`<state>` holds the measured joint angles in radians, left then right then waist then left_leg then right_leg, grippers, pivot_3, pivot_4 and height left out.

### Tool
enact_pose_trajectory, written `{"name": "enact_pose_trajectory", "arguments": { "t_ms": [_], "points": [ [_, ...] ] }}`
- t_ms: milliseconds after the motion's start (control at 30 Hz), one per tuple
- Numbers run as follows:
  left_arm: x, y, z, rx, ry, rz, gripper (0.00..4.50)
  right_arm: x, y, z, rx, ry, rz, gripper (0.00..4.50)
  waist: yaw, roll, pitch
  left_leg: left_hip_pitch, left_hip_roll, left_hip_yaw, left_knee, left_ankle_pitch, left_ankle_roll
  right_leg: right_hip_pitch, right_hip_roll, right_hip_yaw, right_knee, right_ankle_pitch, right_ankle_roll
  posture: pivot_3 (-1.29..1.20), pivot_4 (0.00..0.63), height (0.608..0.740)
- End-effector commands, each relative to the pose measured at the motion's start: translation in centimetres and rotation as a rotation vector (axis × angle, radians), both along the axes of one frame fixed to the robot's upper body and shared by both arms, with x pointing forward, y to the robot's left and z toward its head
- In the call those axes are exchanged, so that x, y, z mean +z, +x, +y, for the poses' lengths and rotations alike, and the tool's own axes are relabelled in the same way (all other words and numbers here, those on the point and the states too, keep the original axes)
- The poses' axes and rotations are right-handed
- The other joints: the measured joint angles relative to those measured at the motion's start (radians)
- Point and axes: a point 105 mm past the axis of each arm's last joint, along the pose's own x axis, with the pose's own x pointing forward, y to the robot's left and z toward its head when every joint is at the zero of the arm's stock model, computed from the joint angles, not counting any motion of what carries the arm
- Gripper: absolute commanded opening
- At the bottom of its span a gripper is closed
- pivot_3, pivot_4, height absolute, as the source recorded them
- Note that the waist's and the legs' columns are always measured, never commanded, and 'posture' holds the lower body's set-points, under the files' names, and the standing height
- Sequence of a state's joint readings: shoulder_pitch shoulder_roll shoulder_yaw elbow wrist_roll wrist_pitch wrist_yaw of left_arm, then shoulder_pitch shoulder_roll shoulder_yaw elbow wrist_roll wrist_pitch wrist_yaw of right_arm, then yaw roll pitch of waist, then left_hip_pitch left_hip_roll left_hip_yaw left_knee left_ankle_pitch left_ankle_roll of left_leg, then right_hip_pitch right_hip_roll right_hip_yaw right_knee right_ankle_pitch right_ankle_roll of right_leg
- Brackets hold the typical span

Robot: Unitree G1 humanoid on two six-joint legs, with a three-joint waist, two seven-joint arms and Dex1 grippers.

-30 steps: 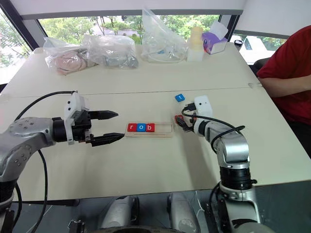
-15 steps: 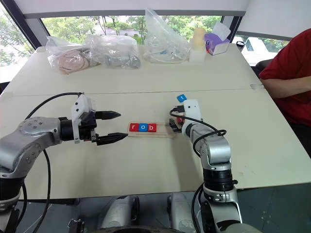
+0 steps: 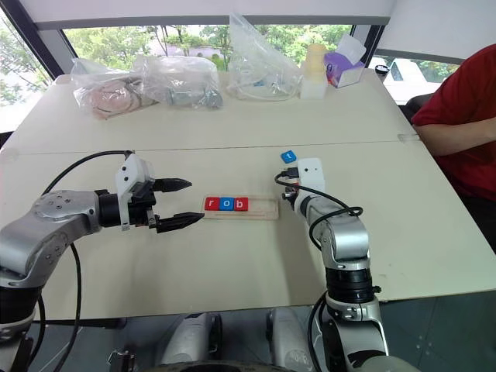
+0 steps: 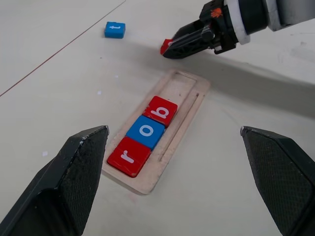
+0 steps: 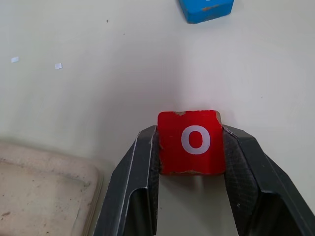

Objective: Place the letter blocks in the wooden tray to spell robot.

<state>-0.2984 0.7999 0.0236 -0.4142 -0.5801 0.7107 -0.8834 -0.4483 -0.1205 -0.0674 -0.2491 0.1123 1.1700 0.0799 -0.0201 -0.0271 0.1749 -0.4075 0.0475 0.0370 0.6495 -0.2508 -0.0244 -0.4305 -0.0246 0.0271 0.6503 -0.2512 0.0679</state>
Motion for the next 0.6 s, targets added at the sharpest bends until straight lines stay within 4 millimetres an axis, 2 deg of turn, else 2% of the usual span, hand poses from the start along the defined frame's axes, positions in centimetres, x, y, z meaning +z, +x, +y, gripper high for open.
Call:
{"name": "enact_pose_trajectory", "arguments": {
  "t_ms": [33, 167, 267, 367, 500, 600],
  "points": [
    [0.5, -0.6, -0.7, -0.048, 0.009, -0.033, 4.5, 2.1, -1.5, -0.9, -0.019, 0.005, -0.04, 1.19, 0.003, 0.0, 0.0, -0.001, 0.0, 0.0, 0.0, 0.0, 0.0, 0.0, 0.0, 0.0, 0.0, 0.0, 0.0, 0.0, 0.15, 0.738],
    [0.3, -0.9, -1.1, -0.081, 0.018, -0.022, 4.5, 1.8, -4.4, -0.6, -0.011, 0.067, 0.032, 1.19, 0.004, 0.0, 0.0, -0.001, 0.0, -0.001, -0.001, 0.0, 0.0, -0.001, 0.0, -0.001, -0.001, 0.0, 0.0, 0.0, 0.15, 0.738],
    [0.4, -1.1, -1.8, -0.12, 0.006, -0.013, 4.5, 1.2, -6.4, -1.9, -0.064, 0.063, 0.073, 1.19, 0.003, 0.0, 0.0, -0.001, 0.0, -0.001, -0.001, 0.0, 0.0, -0.001, 0.0, -0.001, -0.001, -0.001, -0.001, 0.0, 0.15, 0.738],
    [0.3, -1.1, -2.2, -0.149, 0.006, -0.005, 4.5, 0.4, -7.3, -2.5, -0.111, 0.062, 0.105, 1.19, 0.002, 0.0, 0.0, -0.001, 0.0, -0.001, -0.001, 0.0, 0.0, -0.001, 0.0, -0.001, -0.001, -0.001, -0.002, 0.0, 0.15, 0.738],
    [0.1, -0.7, -2.5, -0.154, 0.005, -0.003, 4.5, -0.6, -7.7, -1.6, -0.113, 0.093, 0.13, 3.14, -0.002, 0.0, 0.0, 0.0, 0.0, -0.001, -0.001, 0.0, 0.0, 0.0, 0.0, -0.001, -0.001, -0.002, -0.002, 0.0, 0.15, 0.738],
    [0.1, -0.7, -2.5, -0.16, 0.004, 0.001, 4.5, -0.3, -7.6, -1.1, -0.086, 0.112, 0.111, 4.45, -0.002, 0.0, 0.0, 0.0, 0.0, -0.001, -0.001, 0.0, 0.0, 0.0, 0.0, -0.001, -0.001, -0.002, -0.002, 0.0, 0.15, 0.738]
  ]
}}
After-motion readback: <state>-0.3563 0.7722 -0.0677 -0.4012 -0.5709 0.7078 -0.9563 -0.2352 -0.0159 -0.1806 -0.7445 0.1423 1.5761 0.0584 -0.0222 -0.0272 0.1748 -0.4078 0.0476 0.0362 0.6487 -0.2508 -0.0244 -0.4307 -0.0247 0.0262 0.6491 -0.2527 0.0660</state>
